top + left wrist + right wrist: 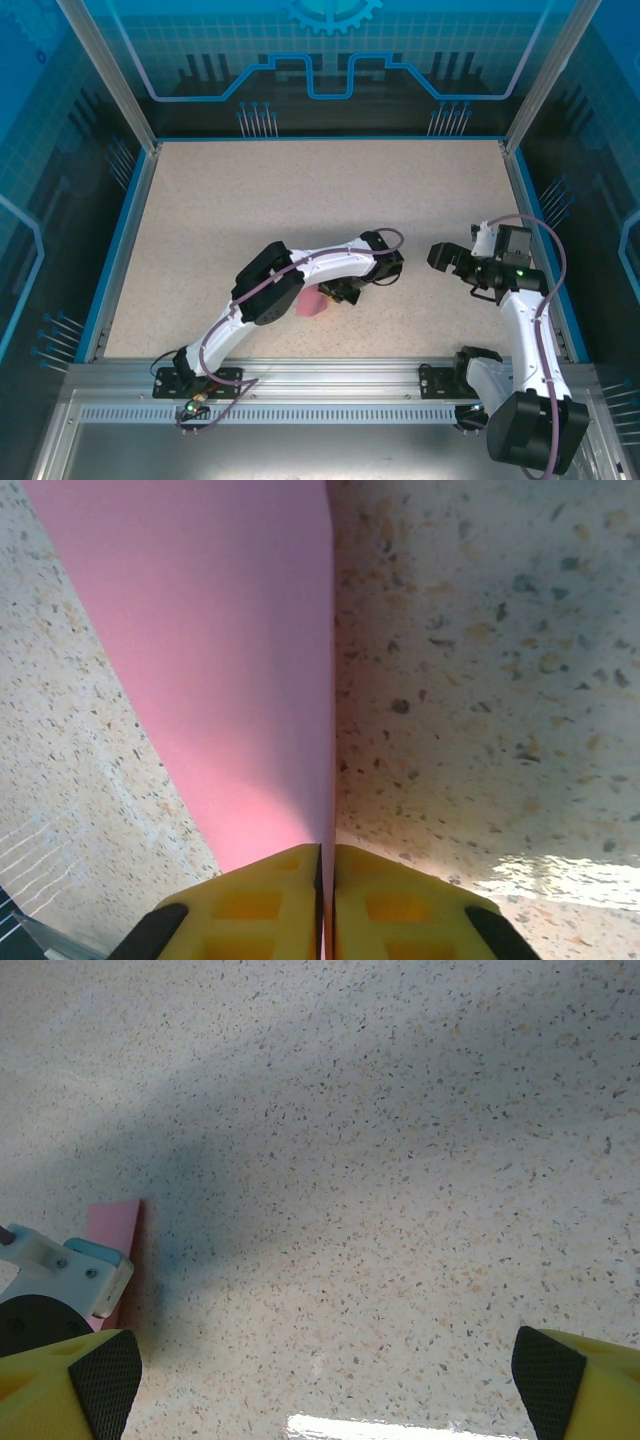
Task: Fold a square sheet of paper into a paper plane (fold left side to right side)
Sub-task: Turn over the paper at the center of the table.
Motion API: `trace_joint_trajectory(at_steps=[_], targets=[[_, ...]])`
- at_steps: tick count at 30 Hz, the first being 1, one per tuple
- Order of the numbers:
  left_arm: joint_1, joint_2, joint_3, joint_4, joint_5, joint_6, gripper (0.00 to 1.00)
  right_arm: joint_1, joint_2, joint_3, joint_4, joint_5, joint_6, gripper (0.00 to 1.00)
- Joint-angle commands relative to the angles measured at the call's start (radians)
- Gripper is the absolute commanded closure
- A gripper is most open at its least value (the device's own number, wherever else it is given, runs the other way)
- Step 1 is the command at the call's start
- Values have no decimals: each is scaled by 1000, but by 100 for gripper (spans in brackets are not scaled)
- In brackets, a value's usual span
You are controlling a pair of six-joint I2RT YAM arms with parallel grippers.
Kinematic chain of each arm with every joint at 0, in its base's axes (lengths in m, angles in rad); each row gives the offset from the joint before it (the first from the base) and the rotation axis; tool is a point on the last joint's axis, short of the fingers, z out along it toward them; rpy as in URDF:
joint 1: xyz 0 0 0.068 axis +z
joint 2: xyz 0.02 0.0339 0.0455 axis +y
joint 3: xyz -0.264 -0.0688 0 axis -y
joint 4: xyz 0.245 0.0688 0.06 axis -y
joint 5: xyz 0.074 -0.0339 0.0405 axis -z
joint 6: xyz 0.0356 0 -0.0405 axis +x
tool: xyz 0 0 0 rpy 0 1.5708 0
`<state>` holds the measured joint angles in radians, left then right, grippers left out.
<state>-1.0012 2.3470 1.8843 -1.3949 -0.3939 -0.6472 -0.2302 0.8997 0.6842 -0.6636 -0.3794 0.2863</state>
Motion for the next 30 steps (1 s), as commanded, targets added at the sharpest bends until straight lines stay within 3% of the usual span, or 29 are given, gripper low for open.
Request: trace_joint_trajectory(at_steps=[1,10,16,23,30], targets=[[70,-26,26,229,303,86,72,-16,37,3,10,-86,-10,1],[117,-128,-54,378,427,109,50,-5,102,16,-9,-137,-21,1],[157,-348,-249,563,461,130,40,58,122,25,10,-135,-9,3],[277,-729,-659,858,506,77,28,304,205,29,167,-107,82,8],[424,-937,-1045,1157,640,-52,27,541,428,100,380,-111,153,26]])
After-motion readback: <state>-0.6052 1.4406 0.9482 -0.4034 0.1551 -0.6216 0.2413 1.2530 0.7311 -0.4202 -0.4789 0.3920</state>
